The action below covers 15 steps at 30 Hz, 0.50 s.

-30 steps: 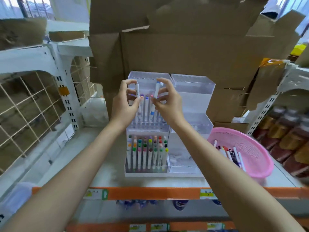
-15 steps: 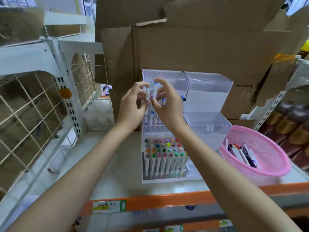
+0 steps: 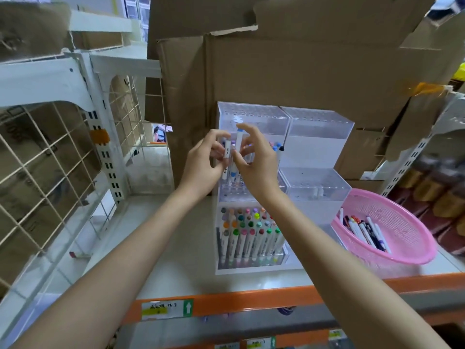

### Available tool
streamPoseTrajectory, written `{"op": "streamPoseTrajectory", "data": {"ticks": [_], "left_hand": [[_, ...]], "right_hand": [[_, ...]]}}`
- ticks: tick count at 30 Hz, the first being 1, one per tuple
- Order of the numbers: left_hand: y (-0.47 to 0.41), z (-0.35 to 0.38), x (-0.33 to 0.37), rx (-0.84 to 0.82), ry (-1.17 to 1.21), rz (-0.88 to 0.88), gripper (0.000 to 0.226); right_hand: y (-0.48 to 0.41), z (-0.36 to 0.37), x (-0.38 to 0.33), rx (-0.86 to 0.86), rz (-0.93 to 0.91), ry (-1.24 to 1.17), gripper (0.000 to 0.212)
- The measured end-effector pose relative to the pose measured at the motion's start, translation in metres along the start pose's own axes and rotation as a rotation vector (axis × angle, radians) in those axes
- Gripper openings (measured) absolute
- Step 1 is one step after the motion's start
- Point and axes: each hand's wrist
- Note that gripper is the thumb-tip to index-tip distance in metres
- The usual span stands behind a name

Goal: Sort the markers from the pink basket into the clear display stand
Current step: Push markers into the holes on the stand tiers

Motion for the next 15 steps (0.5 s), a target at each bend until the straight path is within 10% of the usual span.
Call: {"op": "streamPoseTrajectory", "data": {"ticks": [15], "left_hand": [[0.013, 0.004, -0.011, -0.029, -0.093, 0.016, 0.04]], "right_hand": [[0.009, 0.003, 0.001, -0.015, 0.01, -0.006, 0.048]]}}
Point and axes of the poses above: each hand's wrist, its own y-axis away from the middle knuckle, its own z-axis out of the palm, x = y × z, and after that the axes turned 1 degree about y, right-handed
